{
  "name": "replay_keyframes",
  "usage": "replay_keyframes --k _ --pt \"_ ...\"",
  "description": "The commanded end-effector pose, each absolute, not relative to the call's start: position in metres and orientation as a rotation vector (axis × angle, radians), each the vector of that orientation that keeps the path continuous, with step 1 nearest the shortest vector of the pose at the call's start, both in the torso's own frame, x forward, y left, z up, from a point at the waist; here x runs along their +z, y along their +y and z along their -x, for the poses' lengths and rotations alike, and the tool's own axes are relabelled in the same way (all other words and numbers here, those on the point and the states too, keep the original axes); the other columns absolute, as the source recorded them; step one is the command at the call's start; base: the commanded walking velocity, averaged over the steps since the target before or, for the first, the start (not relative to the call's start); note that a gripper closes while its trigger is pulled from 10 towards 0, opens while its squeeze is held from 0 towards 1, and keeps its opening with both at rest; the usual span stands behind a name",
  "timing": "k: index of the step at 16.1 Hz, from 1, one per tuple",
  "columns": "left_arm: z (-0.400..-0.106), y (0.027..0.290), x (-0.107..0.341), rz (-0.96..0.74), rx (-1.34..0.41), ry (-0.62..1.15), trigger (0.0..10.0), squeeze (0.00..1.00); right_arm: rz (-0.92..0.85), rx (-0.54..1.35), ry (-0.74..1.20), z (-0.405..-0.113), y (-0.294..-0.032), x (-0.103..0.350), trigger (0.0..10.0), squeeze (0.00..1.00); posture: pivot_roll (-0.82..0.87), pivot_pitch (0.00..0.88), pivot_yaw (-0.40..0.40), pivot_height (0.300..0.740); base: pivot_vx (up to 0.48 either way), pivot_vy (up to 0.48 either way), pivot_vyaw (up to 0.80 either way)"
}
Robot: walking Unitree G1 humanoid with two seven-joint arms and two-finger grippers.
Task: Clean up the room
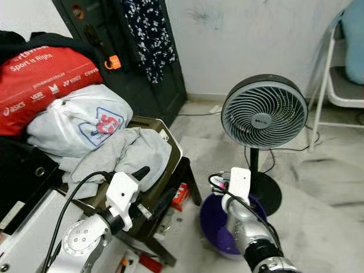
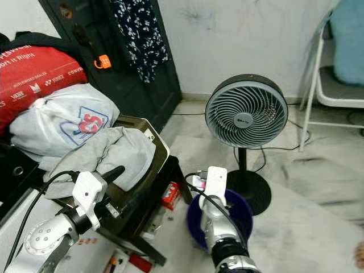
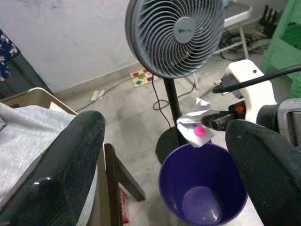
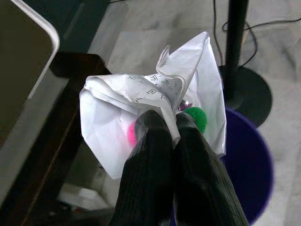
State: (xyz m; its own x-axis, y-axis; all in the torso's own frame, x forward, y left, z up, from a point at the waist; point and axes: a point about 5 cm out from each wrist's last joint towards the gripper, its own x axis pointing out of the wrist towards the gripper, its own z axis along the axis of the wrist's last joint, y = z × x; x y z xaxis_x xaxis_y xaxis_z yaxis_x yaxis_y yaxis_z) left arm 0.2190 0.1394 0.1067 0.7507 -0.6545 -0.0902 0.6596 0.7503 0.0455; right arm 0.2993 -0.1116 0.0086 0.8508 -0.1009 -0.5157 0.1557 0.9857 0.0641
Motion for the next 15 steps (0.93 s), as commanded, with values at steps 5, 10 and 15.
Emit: replay_keyframes --k 5,10,15 --pt "-0.225 0.127 0.108 -0.037 -0.677 0.037 10.0 0.0 -0.02 -0.067 0.505 -0.308 -0.114 0.016 10.0 0.0 -0.11 0.0 0.182 0.74 0.0 0.0 0.0" --pt "-0.214 0.12 0.109 0.026 -0.52 -0.003 10.0 0.0 0.107 0.019 0.526 -0.315 -0.125 0.017 10.0 0.0 -0.03 0.0 0.021 0.74 0.0 0.0 0.0" --pt "-0.179 0.135 0.11 0.027 -0.375 0.037 10.0 0.0 0.138 0.052 0.552 -0.321 -0.116 0.019 10.0 0.0 0.11 0.046 -0.032 0.74 0.0 0.0 0.0"
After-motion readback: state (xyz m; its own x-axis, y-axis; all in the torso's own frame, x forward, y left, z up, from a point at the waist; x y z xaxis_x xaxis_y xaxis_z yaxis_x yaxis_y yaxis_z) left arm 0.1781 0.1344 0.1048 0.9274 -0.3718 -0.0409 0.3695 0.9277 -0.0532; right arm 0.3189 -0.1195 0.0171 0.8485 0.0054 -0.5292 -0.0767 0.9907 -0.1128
